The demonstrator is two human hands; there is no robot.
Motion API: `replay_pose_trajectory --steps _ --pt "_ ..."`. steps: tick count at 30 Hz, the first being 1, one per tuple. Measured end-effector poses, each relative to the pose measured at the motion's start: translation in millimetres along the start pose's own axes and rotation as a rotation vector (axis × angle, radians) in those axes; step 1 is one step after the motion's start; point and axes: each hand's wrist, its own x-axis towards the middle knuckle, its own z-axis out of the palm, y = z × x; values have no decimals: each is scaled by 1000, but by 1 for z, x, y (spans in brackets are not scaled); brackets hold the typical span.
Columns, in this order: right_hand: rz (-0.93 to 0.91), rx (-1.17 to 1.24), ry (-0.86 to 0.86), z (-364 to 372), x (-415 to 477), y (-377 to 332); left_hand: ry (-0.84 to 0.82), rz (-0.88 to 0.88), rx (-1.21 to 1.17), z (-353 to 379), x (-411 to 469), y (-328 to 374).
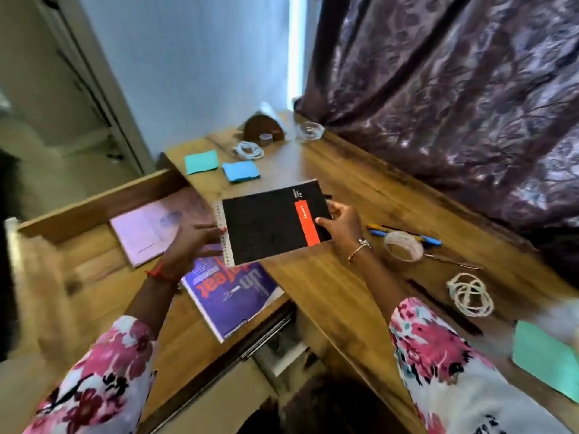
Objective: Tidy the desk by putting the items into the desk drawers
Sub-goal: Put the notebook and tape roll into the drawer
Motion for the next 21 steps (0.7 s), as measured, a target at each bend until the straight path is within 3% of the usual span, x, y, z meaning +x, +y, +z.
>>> replay_pose_trajectory --steps 9,13,21 --pt "-132 -197 -380 141 -58 -25 336 -330 42 -126 -66 -79" --pt "-52 -322 -538 198 -77 -16 439 -390 352 -159 -77 -109" --pt "115 -594 -657 264 -102 9 174 -547 843 -183 -77 -141"
